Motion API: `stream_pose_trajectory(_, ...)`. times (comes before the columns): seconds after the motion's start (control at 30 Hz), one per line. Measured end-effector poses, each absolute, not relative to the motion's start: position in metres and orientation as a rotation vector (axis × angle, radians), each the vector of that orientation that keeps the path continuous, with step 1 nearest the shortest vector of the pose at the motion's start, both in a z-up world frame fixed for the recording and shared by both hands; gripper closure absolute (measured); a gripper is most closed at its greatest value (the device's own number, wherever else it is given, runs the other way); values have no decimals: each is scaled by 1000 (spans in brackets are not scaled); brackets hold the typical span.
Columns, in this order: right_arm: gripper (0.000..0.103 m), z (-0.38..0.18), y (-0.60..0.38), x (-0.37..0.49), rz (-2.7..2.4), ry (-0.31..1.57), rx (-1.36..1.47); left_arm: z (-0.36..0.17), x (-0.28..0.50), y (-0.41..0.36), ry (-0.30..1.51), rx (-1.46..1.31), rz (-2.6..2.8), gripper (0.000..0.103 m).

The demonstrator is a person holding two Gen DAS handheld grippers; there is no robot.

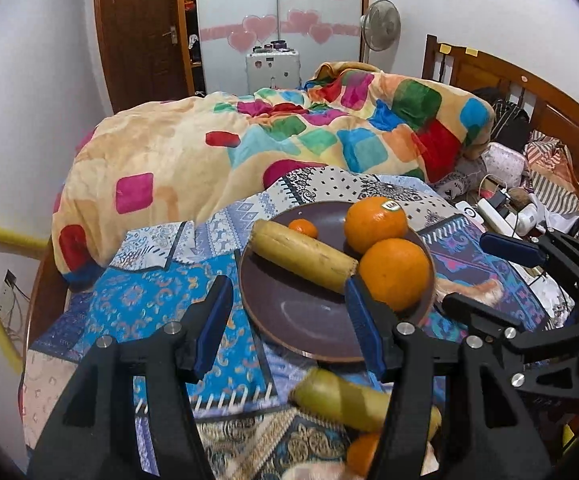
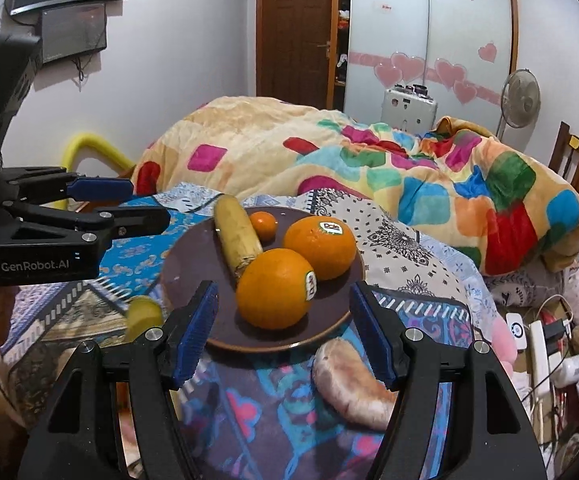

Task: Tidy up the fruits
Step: 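Release the orange onto the plate while the left tool releases the yellow fruit there, then grasp the other mandarin with the left tool while the right approaches a yellow fruit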

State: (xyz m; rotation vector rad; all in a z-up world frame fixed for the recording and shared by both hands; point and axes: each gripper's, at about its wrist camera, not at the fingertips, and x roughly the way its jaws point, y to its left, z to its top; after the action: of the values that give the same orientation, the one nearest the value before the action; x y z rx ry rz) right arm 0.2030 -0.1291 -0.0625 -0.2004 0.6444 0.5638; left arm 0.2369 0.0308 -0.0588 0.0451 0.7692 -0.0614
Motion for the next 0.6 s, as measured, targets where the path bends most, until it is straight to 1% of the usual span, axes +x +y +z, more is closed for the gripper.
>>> stream_pose_trajectory(0.27, 39, -51, -137, 173, 559, 618, -198, -54, 197, 32, 760, 11, -68, 45)
stream_pose_trajectory(0.6, 39, -60, -149, 143, 556, 636, -185, -75, 158, 20, 814, 8, -106, 45)
